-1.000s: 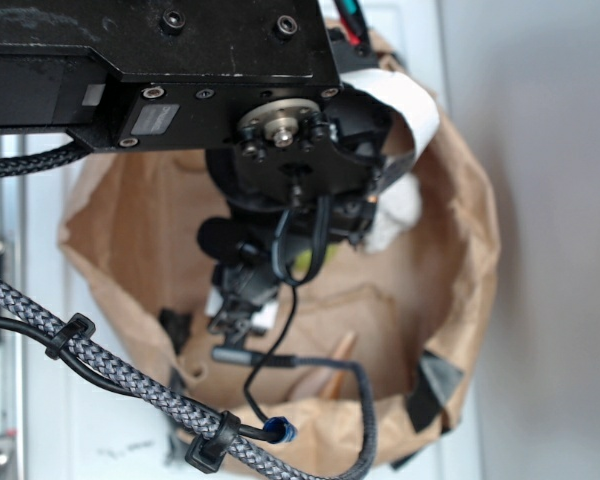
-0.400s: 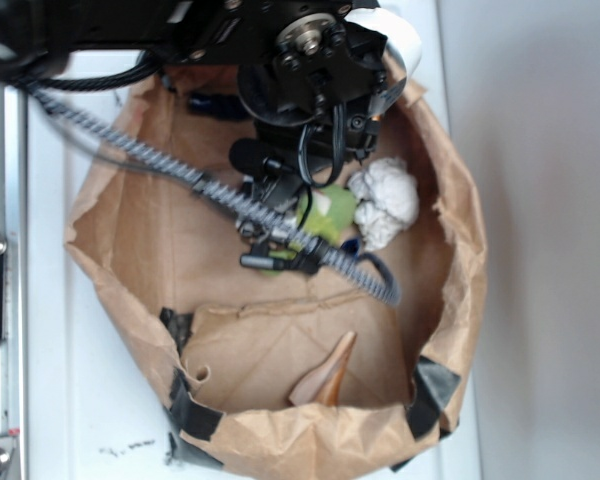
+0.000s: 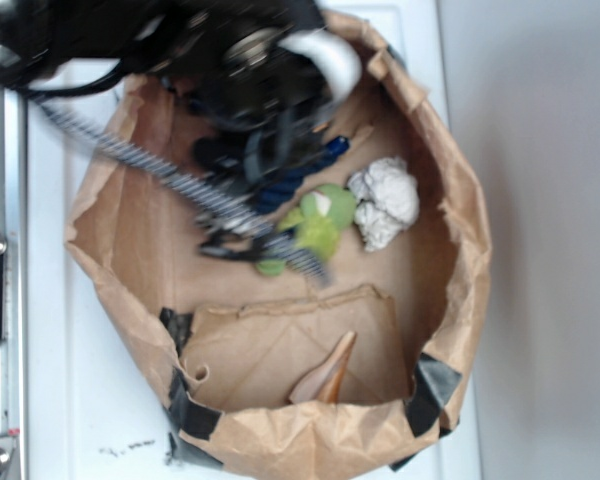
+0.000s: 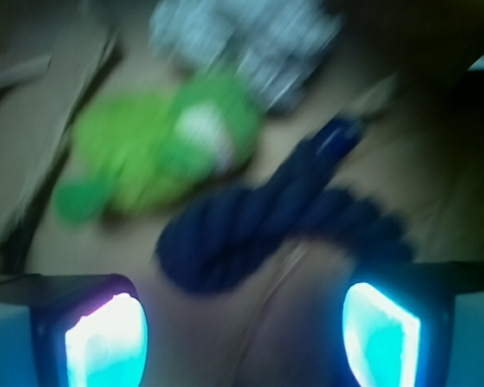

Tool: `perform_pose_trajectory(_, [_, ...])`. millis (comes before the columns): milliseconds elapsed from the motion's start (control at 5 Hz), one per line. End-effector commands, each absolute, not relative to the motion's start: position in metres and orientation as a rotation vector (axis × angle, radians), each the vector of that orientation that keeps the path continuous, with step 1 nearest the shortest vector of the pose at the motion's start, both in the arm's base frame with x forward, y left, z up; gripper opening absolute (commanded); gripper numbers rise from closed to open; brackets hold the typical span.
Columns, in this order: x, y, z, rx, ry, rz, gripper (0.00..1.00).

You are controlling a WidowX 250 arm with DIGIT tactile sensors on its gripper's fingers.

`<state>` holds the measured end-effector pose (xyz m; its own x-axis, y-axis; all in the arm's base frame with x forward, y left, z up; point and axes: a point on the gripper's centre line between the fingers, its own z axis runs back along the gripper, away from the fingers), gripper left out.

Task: Grab the blue rope.

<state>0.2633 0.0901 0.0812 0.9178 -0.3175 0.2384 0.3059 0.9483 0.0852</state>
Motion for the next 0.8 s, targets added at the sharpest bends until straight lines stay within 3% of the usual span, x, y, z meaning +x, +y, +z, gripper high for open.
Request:
perform_pose_trajectory(0, [0.261,0.103,0.087,0.108,-0.339,-0.301,1.00])
perform_pose_trajectory(600, [0.277,0.121,0.087,0.090,-0.290,-0.347,1.00])
